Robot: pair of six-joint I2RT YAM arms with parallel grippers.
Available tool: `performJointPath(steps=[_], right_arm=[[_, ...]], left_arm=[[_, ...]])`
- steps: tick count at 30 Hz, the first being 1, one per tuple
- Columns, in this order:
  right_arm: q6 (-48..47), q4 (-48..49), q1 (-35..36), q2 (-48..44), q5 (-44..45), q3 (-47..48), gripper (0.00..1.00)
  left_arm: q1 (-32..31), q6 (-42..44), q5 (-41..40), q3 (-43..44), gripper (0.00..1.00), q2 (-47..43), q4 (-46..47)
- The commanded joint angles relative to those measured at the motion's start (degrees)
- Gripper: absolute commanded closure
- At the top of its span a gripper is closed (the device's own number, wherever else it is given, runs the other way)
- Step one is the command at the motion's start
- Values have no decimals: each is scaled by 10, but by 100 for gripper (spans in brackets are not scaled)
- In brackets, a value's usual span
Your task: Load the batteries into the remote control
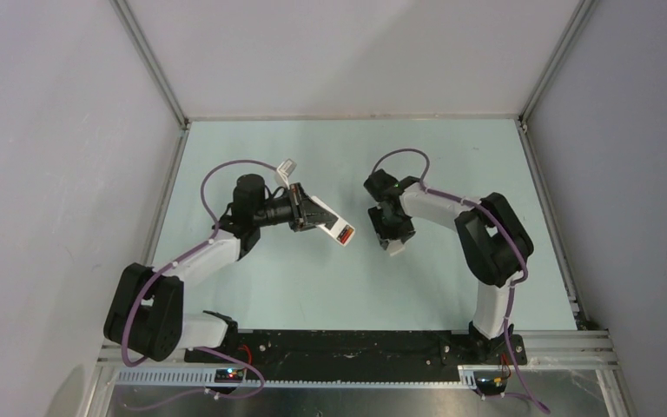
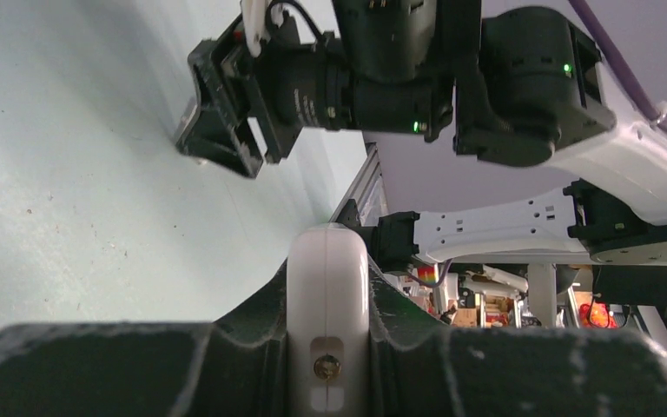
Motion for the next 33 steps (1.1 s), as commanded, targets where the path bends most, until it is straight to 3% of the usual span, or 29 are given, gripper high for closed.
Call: performJointPath(steps=[1, 3, 5, 8, 12, 21, 33], right_arm=[[96, 15, 37, 3, -8, -6, 49], [115, 19, 54, 9, 11, -8, 48], [130, 20, 69, 11, 33, -8, 37], [143, 24, 81, 1, 51, -9, 10], [138, 29, 80, -19, 55, -11, 3], [70, 57, 74, -63, 25, -77, 14], [36, 77, 70, -63, 20, -87, 46]], left_arm=[[8, 4, -2, 0, 100, -27, 13], [13, 10, -1, -9, 100, -36, 10], [22, 14, 0, -20, 100, -44, 7], [29, 19, 3, -34, 100, -55, 3], [37, 23, 6, -42, 100, -64, -2], [50, 28, 12, -50, 100, -70, -5], [51, 29, 12, -49, 100, -64, -6]])
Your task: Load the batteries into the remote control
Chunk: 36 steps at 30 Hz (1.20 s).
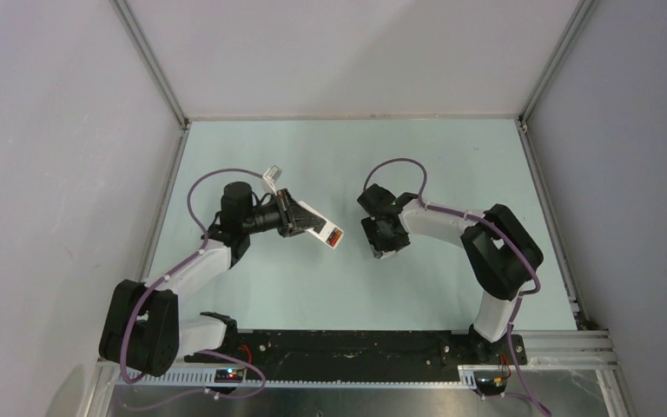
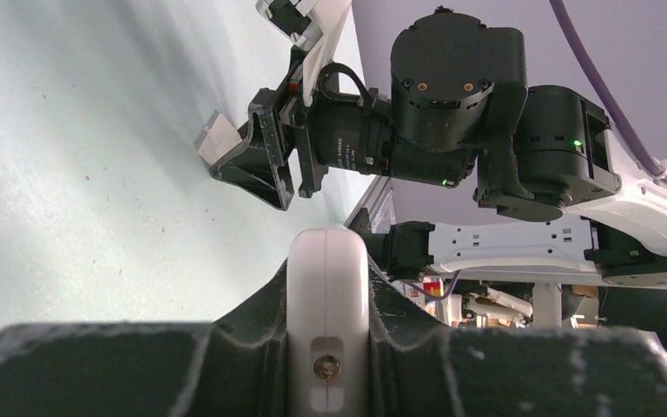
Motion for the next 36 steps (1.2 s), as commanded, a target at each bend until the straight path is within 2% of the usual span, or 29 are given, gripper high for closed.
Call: performJointPath(steps=[1, 7, 12, 17, 21, 30, 36], right_arm=[[-16, 9, -6, -9, 9, -9, 47], [-31, 16, -3, -47, 20, -10, 51], [-60, 21, 7, -147, 6, -33, 51], [-105, 45, 58, -272, -37, -64, 50], [-119, 45, 113, -323, -27, -69, 50], [-153, 40, 216, -349, 9, -70, 48], [-158, 49, 225, -333, 7, -70, 48]], left_arm=[[5, 16, 10, -1, 100, -11, 16], [5, 13, 6, -2, 100, -3, 16], [2, 14, 1, -7, 100, 7, 16], [-24, 34, -10, -4, 100, 7, 16], [-53, 44, -38, -1, 100, 11, 15], [-94, 56, -69, 17, 100, 28, 15], [-124, 57, -81, 22, 100, 38, 15]])
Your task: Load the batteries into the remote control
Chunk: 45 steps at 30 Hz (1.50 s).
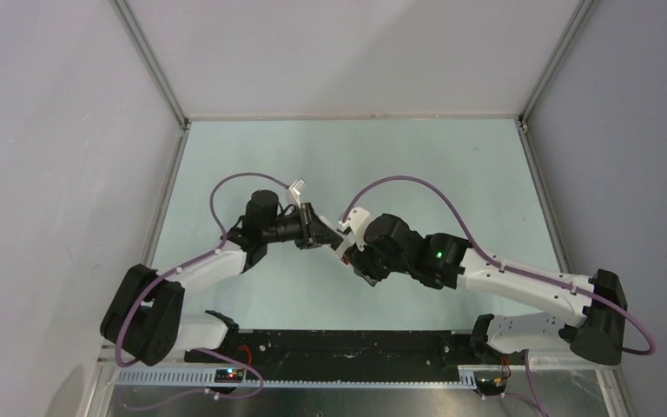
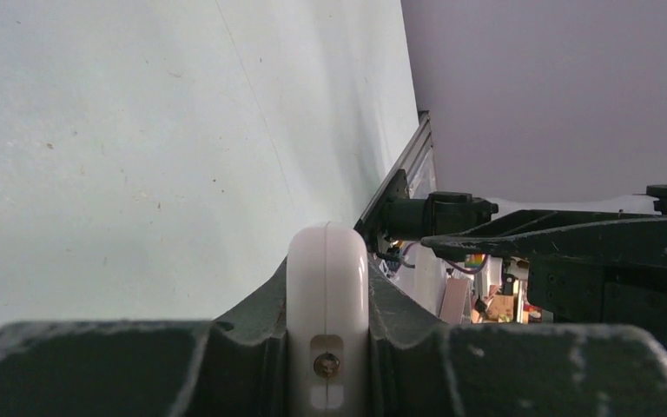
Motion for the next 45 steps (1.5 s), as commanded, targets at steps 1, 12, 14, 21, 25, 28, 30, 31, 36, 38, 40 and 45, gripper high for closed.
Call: performJointPath(steps=[1, 12, 14, 21, 25, 28, 30, 31, 36, 38, 40, 45], right_arm=[[-17, 16, 2, 10, 9, 0, 48], [-9, 21, -2, 46, -20, 0, 48], [-8, 23, -10, 47, -24, 0, 48], [-12, 31, -21, 54, -30, 0, 48], [-13, 32, -23, 55, -27, 0, 48], [-14, 34, -27, 55, -25, 0, 48], [-14, 37, -28, 55, -26, 0, 48], [-14, 37, -28, 55, -26, 0, 48], [-12, 38, -33, 55, -26, 0, 48], [-12, 37, -34, 56, -29, 0, 48], [-12, 37, -35, 57, -30, 0, 48], [-12, 28, -38, 72, -32, 11, 48]], left_arm=[[-21, 18, -14, 27, 100, -1, 19], [-38, 34, -22, 18, 100, -24, 19], [-39, 35, -21, 17, 100, -29, 19], [-44, 42, -15, 14, 100, -35, 19], [-46, 44, -15, 15, 100, -34, 18], [-50, 45, -16, 17, 100, -32, 19], [-51, 46, -13, 18, 100, -31, 19], [-52, 46, -13, 18, 100, -30, 19], [-55, 48, -9, 20, 100, -27, 19], [-56, 49, -8, 21, 100, -28, 19], [-55, 49, -6, 24, 100, -27, 19], [-57, 51, -4, 25, 100, -28, 18]])
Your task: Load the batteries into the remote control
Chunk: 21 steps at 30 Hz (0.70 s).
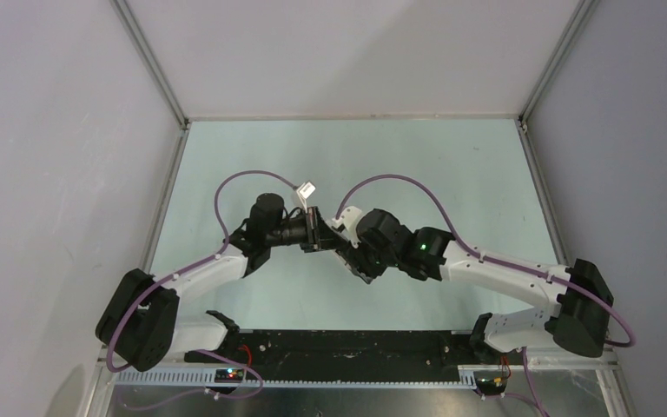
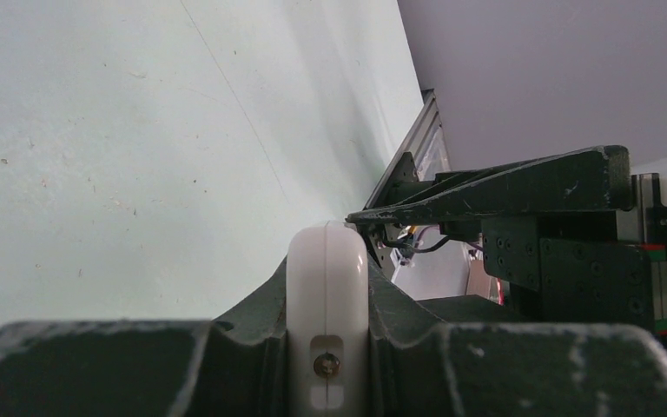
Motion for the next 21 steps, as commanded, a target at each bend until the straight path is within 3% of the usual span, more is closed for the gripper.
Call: performJointPath(steps=[1, 21], right_arm=[[-8, 7, -6, 16, 5, 15, 48], [9, -20, -12, 50, 29, 58, 48]], left_arm=[[-8, 17, 17, 25, 100, -10, 18], [-13, 28, 10, 26, 100, -12, 3]])
